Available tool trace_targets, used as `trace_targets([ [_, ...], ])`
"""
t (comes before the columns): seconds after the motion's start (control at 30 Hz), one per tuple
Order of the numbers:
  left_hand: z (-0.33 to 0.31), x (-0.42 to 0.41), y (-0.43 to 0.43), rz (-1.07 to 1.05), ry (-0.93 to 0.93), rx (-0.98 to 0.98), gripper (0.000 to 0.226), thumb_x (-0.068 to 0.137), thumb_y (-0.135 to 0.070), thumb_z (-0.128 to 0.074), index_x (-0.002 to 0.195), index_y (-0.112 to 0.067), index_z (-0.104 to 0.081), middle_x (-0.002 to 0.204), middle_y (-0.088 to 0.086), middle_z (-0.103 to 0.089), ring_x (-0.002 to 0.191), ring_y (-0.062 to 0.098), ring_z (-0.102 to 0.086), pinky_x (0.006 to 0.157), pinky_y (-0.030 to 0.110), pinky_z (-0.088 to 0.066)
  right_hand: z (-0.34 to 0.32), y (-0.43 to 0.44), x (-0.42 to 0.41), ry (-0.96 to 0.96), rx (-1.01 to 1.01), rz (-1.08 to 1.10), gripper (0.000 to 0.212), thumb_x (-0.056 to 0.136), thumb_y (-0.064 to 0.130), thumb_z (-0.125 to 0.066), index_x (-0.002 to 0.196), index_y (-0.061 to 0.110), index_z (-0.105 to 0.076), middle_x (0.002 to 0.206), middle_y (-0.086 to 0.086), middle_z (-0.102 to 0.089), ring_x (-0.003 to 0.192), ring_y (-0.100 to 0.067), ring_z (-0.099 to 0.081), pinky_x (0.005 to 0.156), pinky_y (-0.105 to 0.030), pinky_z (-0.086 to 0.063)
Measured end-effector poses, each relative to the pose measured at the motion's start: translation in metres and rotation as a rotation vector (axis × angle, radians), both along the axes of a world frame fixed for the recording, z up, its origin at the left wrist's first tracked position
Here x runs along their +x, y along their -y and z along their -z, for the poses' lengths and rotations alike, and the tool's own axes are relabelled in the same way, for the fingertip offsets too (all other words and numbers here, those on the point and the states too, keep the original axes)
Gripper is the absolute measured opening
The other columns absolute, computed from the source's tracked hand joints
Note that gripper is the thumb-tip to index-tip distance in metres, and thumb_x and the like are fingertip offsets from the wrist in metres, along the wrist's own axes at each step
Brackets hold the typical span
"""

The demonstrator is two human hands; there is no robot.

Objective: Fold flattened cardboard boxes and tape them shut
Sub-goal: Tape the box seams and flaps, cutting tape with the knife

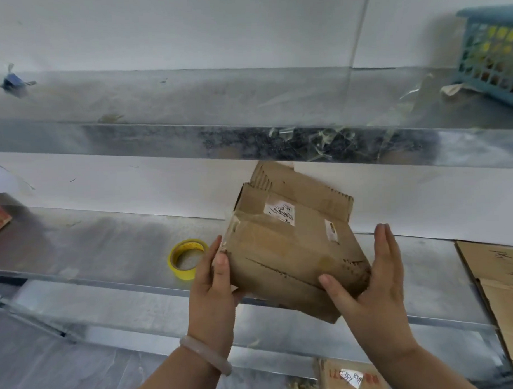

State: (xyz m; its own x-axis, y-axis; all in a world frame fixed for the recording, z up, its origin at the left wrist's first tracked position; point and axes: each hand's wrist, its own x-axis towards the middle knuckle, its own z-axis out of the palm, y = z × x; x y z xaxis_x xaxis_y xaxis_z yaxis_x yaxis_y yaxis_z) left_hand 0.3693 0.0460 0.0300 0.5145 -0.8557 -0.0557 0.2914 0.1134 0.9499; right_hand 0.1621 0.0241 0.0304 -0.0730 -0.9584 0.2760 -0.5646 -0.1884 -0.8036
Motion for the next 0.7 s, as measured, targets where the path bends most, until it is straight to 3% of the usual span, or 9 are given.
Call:
trace_targets([
  [0.1,0.017,-0.005,-0.002,0.03,-0.155,0.096,0.028,0.099,-0.036,-0.041,0.118,-0.026,-0.059,0.104,-0.004,-0.072,0.102,0.022,-0.068,0.072,0.04,-0.06,0.004,-0.005,0.001,0.293,0.125,-0.021,0.093,0.071,0.048,-0.075,0.145,0.053,-0.017,0.145,0.018,-0.038,0.129,0.01,-0.038,0.108,-0.025,-0.039],
  [0.13,0.026,-0.004,-0.002,0.054,-0.185,0.144,0.025,0.1,-0.034,-0.041,0.116,-0.027,-0.059,0.103,-0.004,-0.073,0.1,0.022,-0.068,0.078,0.043,-0.059,0.005,-0.004,0.003,0.326,0.159,-0.046,0.084,0.076,0.04,-0.075,0.141,0.055,-0.024,0.132,0.022,-0.048,0.116,0.016,-0.047,0.101,-0.022,-0.046],
  [0.2,0.039,-0.002,-0.003,0.081,-0.062,0.212,0.021,0.098,-0.024,-0.051,0.118,-0.027,-0.059,0.111,0.001,-0.07,0.105,0.023,-0.066,0.088,0.047,-0.055,0.005,-0.003,0.003,0.283,0.172,-0.068,0.079,0.082,0.037,-0.072,0.144,0.053,-0.027,0.127,0.023,-0.053,0.113,0.009,-0.052,0.099,-0.032,-0.05],
  [0.3,0.051,0.004,-0.004,0.074,0.088,0.312,0.021,0.1,-0.024,-0.047,0.102,-0.024,-0.068,0.103,0.0,-0.07,0.106,0.022,-0.061,0.093,0.044,-0.051,0.003,-0.001,-0.003,0.131,0.13,-0.112,0.083,0.084,0.045,-0.065,0.146,0.061,-0.011,0.147,0.022,-0.037,0.132,-0.004,-0.04,0.109,-0.04,-0.041],
  [0.37,0.049,0.005,-0.001,0.068,0.028,0.355,0.033,0.101,-0.039,-0.037,0.097,-0.028,-0.068,0.1,0.0,-0.072,0.105,0.021,-0.061,0.095,0.043,-0.046,-0.004,0.001,-0.004,-0.039,0.053,-0.21,0.079,0.086,0.058,-0.055,0.14,0.069,0.001,0.149,0.04,-0.016,0.14,0.002,-0.024,0.114,-0.033,-0.032],
  [0.47,0.046,0.008,0.01,0.208,-0.08,0.44,0.03,0.104,-0.031,-0.032,0.108,-0.024,-0.062,0.109,0.02,-0.068,0.11,0.038,-0.059,0.097,0.047,-0.043,-0.012,0.014,-0.001,-0.252,-0.14,-0.278,0.075,0.09,0.062,-0.044,0.148,0.055,0.003,0.147,0.049,0.006,0.144,0.007,-0.007,0.115,-0.03,-0.019],
  [0.57,0.056,0.011,0.023,0.338,0.038,0.485,0.034,0.101,-0.014,-0.041,0.131,-0.03,-0.045,0.124,0.02,-0.059,0.102,0.033,-0.061,0.095,0.043,-0.044,-0.013,0.029,0.008,-0.501,-0.248,-0.317,0.072,0.092,0.06,-0.036,0.154,0.043,-0.005,0.159,0.028,-0.003,0.15,-0.013,-0.012,0.119,-0.044,-0.018],
  [0.63,0.068,0.011,0.031,0.364,0.194,0.496,0.053,0.1,-0.005,-0.041,0.145,-0.029,-0.029,0.14,0.009,-0.047,0.114,0.03,-0.056,0.093,0.042,-0.045,-0.009,0.036,0.016,-0.654,-0.278,-0.355,0.067,0.094,0.057,-0.034,0.155,0.037,-0.013,0.16,0.015,-0.02,0.149,-0.022,-0.022,0.115,-0.056,-0.028],
  [0.7,0.071,0.011,0.035,0.325,0.33,0.502,0.05,0.1,-0.009,-0.038,0.147,-0.026,-0.03,0.136,0.003,-0.047,0.12,0.028,-0.052,0.095,0.039,-0.044,-0.009,0.04,0.025,-0.728,-0.307,-0.381,0.062,0.095,0.053,-0.034,0.153,0.034,-0.021,0.157,0.009,-0.033,0.145,-0.025,-0.032,0.11,-0.059,-0.035],
])
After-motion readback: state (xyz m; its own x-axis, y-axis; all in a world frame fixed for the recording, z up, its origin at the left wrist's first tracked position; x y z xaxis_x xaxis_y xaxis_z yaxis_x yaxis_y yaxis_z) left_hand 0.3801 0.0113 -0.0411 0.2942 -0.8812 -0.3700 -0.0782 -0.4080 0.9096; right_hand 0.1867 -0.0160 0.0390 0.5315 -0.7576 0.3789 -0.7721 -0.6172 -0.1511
